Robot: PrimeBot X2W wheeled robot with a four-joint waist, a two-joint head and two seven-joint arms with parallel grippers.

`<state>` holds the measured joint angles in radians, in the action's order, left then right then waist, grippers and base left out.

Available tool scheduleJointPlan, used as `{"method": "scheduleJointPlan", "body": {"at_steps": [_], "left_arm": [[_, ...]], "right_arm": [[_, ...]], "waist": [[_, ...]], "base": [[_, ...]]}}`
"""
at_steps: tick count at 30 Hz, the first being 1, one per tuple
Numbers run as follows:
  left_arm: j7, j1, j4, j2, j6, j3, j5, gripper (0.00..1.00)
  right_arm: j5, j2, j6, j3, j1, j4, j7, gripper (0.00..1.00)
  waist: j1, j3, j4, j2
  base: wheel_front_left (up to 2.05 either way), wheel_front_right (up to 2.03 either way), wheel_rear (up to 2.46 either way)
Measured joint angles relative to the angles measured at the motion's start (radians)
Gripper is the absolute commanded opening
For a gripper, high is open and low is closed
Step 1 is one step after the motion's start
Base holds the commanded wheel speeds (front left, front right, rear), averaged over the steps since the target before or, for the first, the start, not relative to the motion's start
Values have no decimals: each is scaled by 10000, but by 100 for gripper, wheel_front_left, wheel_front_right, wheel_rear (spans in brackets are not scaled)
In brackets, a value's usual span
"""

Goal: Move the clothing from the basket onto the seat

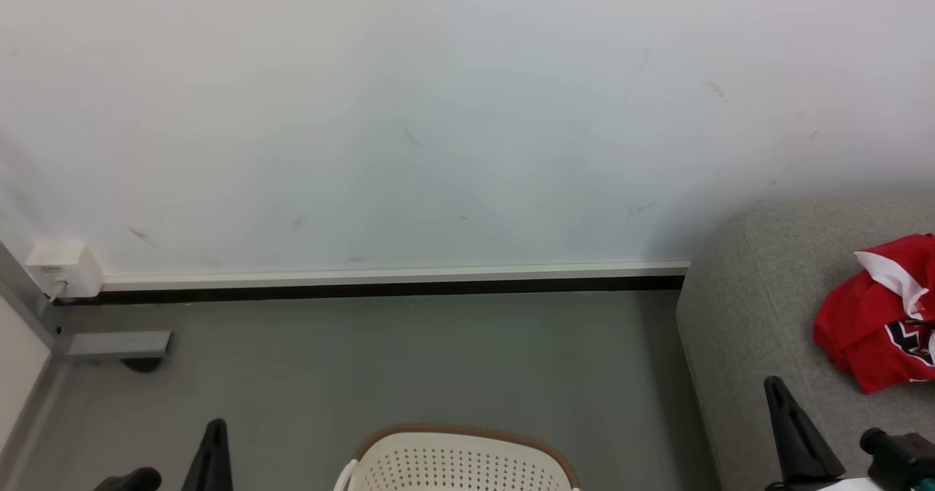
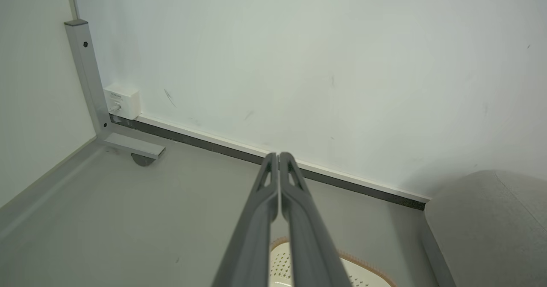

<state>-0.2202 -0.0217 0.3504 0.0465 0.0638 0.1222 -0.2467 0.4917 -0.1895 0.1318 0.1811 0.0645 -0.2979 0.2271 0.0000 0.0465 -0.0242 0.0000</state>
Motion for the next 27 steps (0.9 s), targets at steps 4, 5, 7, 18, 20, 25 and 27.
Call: {"method": "scheduleJointPlan", "body": {"at_steps": [4, 5, 7, 18, 20, 25, 27], "left_arm": [[144, -12, -46, -2, 63, -4, -792, 0], [184, -13, -63, 0, 63, -8, -976, 0], [263, -20, -96, 0, 75, -19, -1358, 0], [704, -125, -291, 0, 163, -59, -3233, 0], [779, -134, -307, 0, 167, -61, -3524, 0], [965, -172, -357, 0, 196, -67, -4276, 0], [1020, -198, -376, 0, 209, -69, -4621, 0]], "right_arm": [[625, 52, 0, -174, 1, 15, -182, 0], [759, 63, 0, -215, 2, 19, -244, 0], [1074, 92, 0, -288, 4, 25, -334, 0], [2615, 316, 0, -677, 35, 67, -786, 0], [2863, 337, 0, -750, 52, 75, -857, 0], [3499, 395, 0, -922, 69, 100, -1043, 0], [3762, 426, 0, -976, 84, 113, -1133, 0]], "waist": [[0, -16, 9, 0], [0, -20, 11, 0], [0, -28, 16, 0], [0, -71, 39, 0], [0, -79, 43, 0], [0, -98, 53, 0], [0, -106, 57, 0]], "base": [[0, 0, 0], [0, 0, 0], [0, 0, 0], [0, 0, 0], [0, 0, 0], [0, 0, 0], [0, 0, 0]]}}
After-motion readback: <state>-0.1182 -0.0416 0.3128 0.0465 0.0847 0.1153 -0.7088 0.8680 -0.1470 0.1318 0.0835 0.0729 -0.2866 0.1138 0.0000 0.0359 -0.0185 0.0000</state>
